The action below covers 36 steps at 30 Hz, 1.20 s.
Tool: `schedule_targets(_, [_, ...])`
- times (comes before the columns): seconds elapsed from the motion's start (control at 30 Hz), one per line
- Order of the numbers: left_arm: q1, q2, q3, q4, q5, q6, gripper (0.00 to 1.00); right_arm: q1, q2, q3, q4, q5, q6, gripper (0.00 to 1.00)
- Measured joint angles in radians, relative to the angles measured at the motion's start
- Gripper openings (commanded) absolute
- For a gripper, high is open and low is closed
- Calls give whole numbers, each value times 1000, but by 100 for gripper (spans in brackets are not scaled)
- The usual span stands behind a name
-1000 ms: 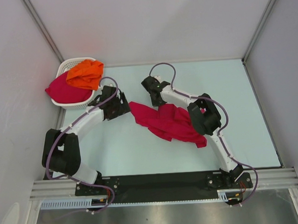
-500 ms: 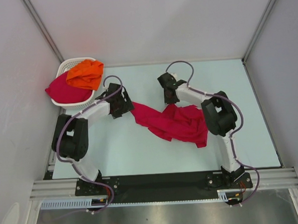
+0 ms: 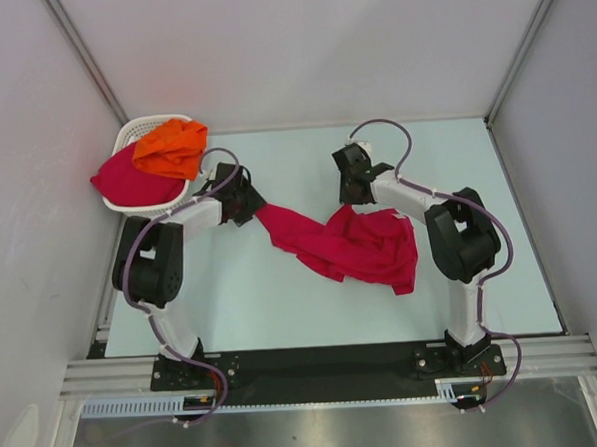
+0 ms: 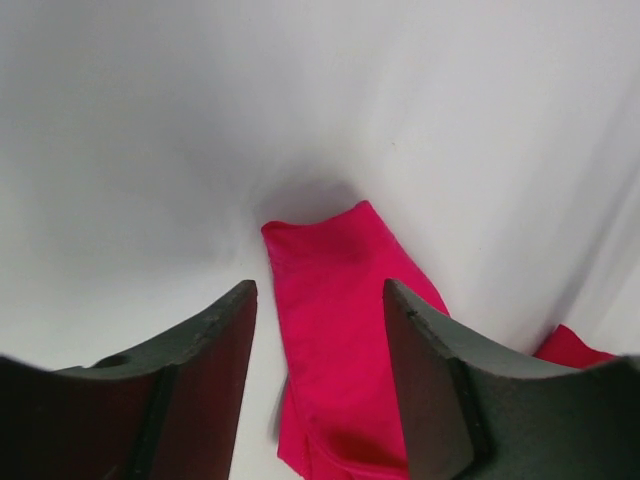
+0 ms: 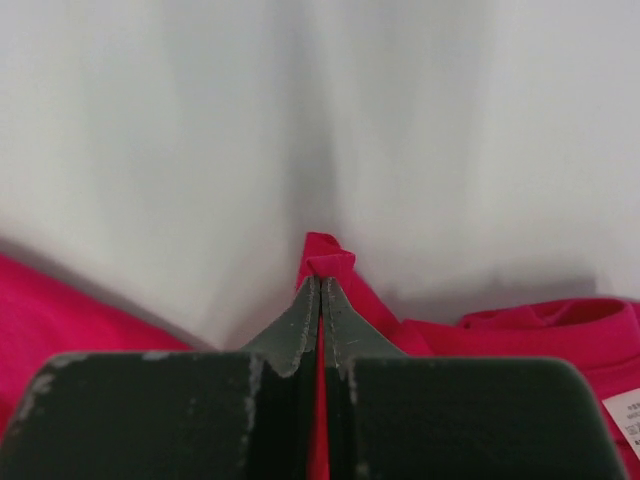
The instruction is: Fold and stack the t-shirts
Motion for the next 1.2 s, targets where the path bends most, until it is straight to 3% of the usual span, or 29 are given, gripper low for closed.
schedule_targets(0.87, [16, 84, -7, 116, -32, -45, 46, -46, -15, -66, 0, 1, 8, 0])
schedule_targets(1.07, [20, 94, -6, 127, -39, -40, 26, -46, -15, -66, -1, 1, 8, 0])
schedule_targets(1.13, [23, 98, -6, 127, -42, -40, 14, -46, -15, -66, -1, 2, 8, 0])
schedule_targets(1.17, [24, 101, -6, 127, -42, -40, 0, -46, -15, -66, -2, 1, 8, 0])
schedule_targets(1.2, [25, 104, -6, 127, -43, -43, 0, -46, -15, -66, -2, 1, 9, 0])
